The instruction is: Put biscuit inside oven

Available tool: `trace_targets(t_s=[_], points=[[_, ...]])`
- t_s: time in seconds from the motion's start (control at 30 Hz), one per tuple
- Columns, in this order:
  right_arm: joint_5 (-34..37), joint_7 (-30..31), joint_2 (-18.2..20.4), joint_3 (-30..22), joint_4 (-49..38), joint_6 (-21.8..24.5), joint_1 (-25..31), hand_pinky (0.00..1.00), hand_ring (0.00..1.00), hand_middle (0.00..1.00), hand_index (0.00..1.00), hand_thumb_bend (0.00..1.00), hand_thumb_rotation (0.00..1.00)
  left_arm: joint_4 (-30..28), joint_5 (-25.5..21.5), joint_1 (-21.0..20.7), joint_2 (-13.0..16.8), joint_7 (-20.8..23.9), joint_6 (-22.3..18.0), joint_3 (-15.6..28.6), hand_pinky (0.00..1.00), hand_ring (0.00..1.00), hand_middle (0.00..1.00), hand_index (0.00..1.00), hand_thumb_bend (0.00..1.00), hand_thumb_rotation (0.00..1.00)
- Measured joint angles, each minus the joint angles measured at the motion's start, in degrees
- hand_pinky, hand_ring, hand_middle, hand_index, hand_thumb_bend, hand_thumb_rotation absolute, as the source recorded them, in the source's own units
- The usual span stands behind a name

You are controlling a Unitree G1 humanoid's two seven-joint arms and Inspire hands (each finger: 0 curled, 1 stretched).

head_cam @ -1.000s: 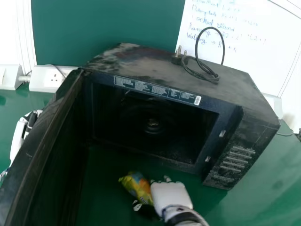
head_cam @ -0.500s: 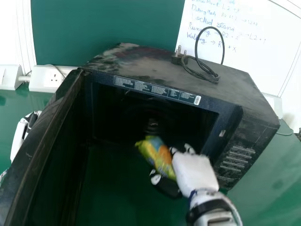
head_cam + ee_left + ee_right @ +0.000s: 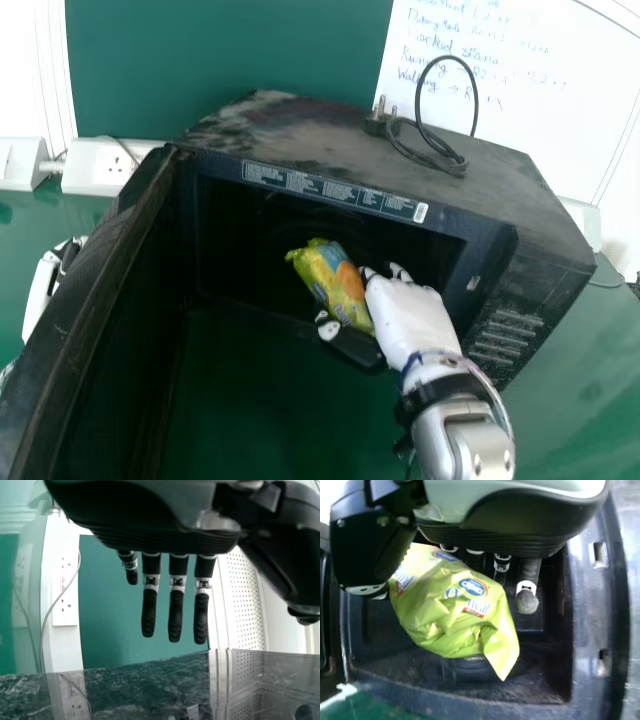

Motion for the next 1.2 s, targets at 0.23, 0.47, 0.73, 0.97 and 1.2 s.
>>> trace_targets(t_s=[0.23, 0.47, 0.73, 0.97, 1.2], points=[[2.79, -6.40, -1.03, 1.32, 5.97, 0.81, -2.99, 0.07, 0.14, 0.47, 0.47, 0.53, 0.00, 0.01, -0.03, 0.00, 0.00, -0.09, -0.17, 0.00, 0.50, 0.54, 0.57, 0.49, 0.51, 0.07], [4.68, -15.63, -1.61, 3.98, 13.49, 2.02, -4.63, 0.07, 0.15, 0.47, 0.48, 0.53, 0.00, 0.01, -0.13, 0.01, -0.01, -0.40, -0.24, 0.00, 0.51, 0.54, 0.58, 0.49, 0.51, 0.07], [7.93, -24.81, -2.63, 5.77, 23.35, 4.34, -7.52, 0.08, 0.15, 0.47, 0.48, 0.53, 0.00, -0.07, -0.11, 0.08, -0.01, -0.42, -0.39, 0.00, 0.51, 0.54, 0.58, 0.49, 0.51, 0.07], [13.75, -32.90, -4.04, 6.77, 29.85, 5.16, -10.59, 0.08, 0.14, 0.47, 0.48, 0.53, 0.00, -0.67, -0.09, 0.31, -0.02, -0.40, -0.36, 0.00, 0.51, 0.54, 0.58, 0.49, 0.51, 0.07], [17.87, -41.84, -6.57, 7.98, 38.14, 4.98, -13.44, 0.07, 0.13, 0.47, 0.48, 0.53, 0.00, -0.69, -0.03, 0.42, -0.02, -0.40, -0.44, -0.01, 0.50, 0.54, 0.58, 0.49, 0.51, 0.08]])
